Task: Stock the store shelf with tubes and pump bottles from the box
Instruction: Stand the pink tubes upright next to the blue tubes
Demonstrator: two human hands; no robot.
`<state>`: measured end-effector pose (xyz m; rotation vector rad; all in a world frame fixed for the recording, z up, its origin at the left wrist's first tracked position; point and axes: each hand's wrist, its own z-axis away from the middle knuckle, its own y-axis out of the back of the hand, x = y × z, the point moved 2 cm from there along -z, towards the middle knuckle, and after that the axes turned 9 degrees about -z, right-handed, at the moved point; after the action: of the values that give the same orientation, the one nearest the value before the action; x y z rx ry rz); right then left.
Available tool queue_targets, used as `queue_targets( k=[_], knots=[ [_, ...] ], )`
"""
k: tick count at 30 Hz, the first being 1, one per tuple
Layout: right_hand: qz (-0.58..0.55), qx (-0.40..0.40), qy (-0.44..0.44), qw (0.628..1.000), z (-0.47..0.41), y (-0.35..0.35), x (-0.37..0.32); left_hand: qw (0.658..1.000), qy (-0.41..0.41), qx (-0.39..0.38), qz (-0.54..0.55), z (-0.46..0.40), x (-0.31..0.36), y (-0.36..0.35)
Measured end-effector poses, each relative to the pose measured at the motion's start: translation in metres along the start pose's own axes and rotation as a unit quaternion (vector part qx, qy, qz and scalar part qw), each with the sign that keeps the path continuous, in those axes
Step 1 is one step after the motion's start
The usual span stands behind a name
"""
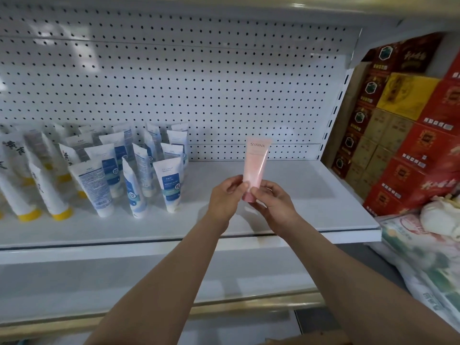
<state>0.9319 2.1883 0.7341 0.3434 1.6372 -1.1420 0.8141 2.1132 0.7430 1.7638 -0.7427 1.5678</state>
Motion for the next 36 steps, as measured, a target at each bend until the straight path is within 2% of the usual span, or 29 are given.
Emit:
queue_targets(
  k=[3, 9, 15, 24, 30, 36],
  knots=[
    [0.002, 0.014, 0.007, 1.0, -0.007, 0.005, 0.001, 0.999, 0.005, -0.033, 0.021, -0.008, -0.003, -0.007],
    [0.019, 0.036, 0.033, 0.999, -0.004, 0.017, -0.005, 0.996, 0.033, -0.051, 0.068, -0.011, -0.005, -0.02],
    [-0.007, 0.076, 0.029, 0.997, -0.001, 0.02, -0.01, 0.999, 0.017, -0.034, 0.025, -0.014, -0.004, -0.024],
    [0.068, 0.11, 0.028, 0.991, -0.032, 0.018, 0.011, 0.994, 0.033, 0.102, -0.003, -0.068, -0.016, 0.001],
    [0.13, 0.06, 0.07, 0.987, -0.069, -0.005, 0.027, 0.971, 0.029, 0.227, -0.075, -0.126, -0.024, 0.021],
    [0.186, 0.031, 0.087, 0.978, -0.106, -0.014, 0.037, 0.941, 0.093, 0.31, -0.102, -0.175, -0.042, 0.034]
  ],
)
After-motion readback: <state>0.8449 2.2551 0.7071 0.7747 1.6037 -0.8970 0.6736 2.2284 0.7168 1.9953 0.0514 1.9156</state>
